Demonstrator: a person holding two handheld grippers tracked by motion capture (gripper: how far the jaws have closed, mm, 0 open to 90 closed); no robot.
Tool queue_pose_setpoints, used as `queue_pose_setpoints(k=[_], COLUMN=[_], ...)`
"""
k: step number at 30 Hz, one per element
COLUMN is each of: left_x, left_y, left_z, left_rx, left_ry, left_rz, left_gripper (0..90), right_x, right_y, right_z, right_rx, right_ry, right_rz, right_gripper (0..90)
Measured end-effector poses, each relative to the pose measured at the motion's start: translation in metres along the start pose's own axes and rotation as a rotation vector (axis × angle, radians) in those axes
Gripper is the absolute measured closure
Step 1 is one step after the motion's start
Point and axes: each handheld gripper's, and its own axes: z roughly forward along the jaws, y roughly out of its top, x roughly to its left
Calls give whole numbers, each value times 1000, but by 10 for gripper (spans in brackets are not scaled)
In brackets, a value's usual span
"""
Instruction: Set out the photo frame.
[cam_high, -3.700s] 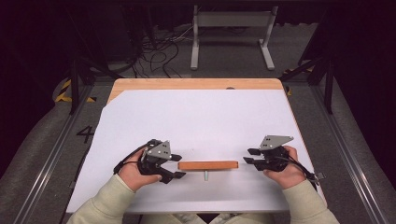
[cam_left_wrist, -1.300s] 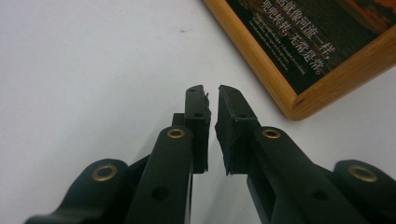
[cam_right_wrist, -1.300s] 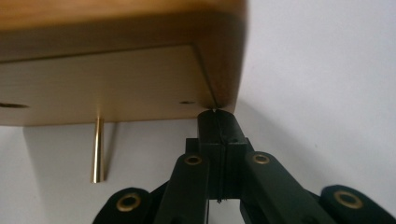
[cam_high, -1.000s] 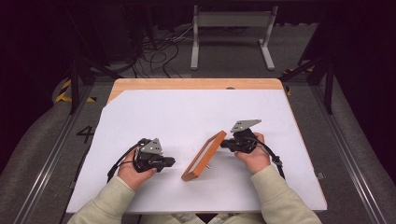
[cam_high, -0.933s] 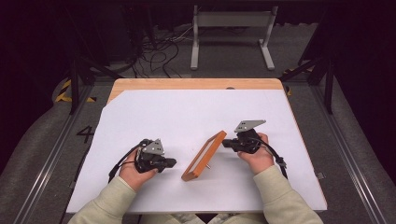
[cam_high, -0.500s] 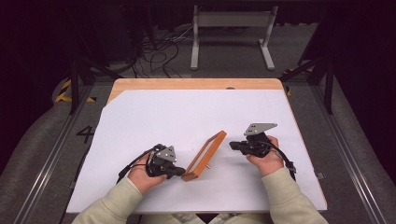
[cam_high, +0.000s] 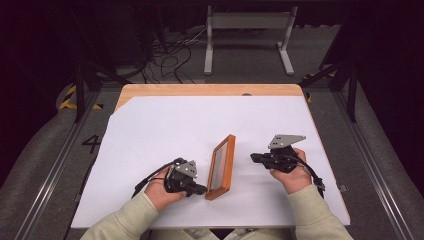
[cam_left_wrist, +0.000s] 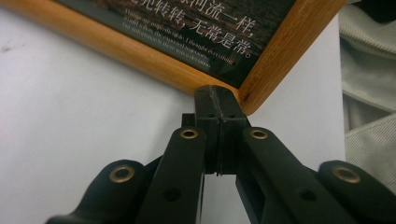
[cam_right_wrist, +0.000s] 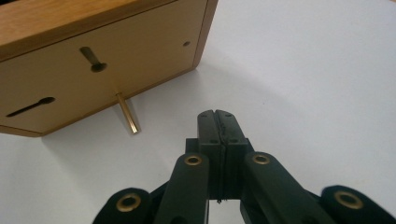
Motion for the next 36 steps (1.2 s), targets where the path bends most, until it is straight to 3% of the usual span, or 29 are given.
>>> queue_pose_setpoints(k=[15,19,30,36], left_x=[-11,-14,-20,-22], left_y=[20,27,44,52], left_z=[25,31,48,58], left_rx=[-14,-13,-30,-35], left_ry=[-65,-44,-9,20], left_rz=[28,59,77,71], left_gripper=[896,897,898,898], right_x=[4,6,10,13], right_y=[-11,-14,-24,-28], right_z=[-22,-26,-33,-28], right_rx=[-10,-11,1,26], right_ry=[-22,-24,-17,-7], right_rz=[1,1,5,-2], right_gripper=[900,900,900,900])
